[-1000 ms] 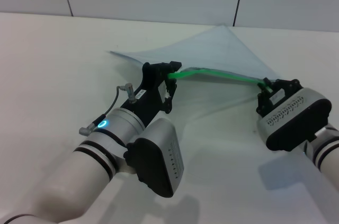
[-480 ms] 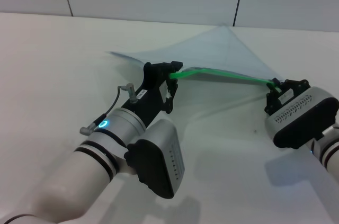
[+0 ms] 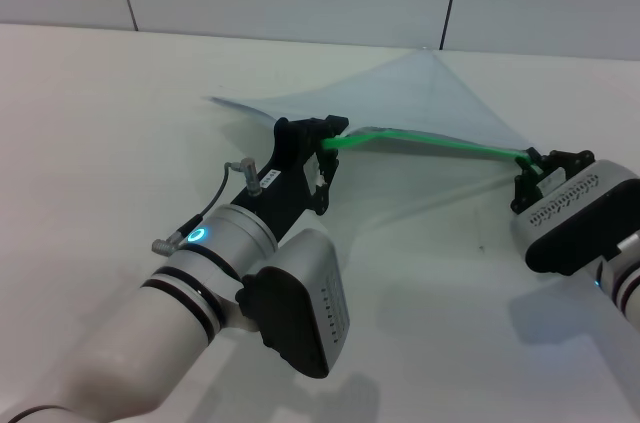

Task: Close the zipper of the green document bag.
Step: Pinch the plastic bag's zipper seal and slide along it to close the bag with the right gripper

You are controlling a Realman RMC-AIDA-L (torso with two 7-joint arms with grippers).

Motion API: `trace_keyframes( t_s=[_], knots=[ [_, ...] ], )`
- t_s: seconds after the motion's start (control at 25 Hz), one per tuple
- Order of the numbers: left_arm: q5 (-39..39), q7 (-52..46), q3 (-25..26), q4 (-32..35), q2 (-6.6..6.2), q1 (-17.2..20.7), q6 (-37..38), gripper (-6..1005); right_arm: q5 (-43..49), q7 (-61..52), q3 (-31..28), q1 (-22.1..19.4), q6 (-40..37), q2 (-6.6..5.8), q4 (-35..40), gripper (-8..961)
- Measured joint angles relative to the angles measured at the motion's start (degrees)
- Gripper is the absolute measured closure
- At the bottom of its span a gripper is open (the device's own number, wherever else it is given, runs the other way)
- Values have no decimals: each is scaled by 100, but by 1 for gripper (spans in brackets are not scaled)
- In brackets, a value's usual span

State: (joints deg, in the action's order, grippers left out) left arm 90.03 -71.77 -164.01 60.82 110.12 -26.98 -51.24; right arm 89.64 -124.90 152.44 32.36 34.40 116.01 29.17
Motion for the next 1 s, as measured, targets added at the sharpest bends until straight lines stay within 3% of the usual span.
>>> trace_keyframes(
  t_s=[1.0],
  knots=[
    [5,11,0,0,0,-6,79,945,0,-79,-207,25,-140,4,-231,866]
  ],
)
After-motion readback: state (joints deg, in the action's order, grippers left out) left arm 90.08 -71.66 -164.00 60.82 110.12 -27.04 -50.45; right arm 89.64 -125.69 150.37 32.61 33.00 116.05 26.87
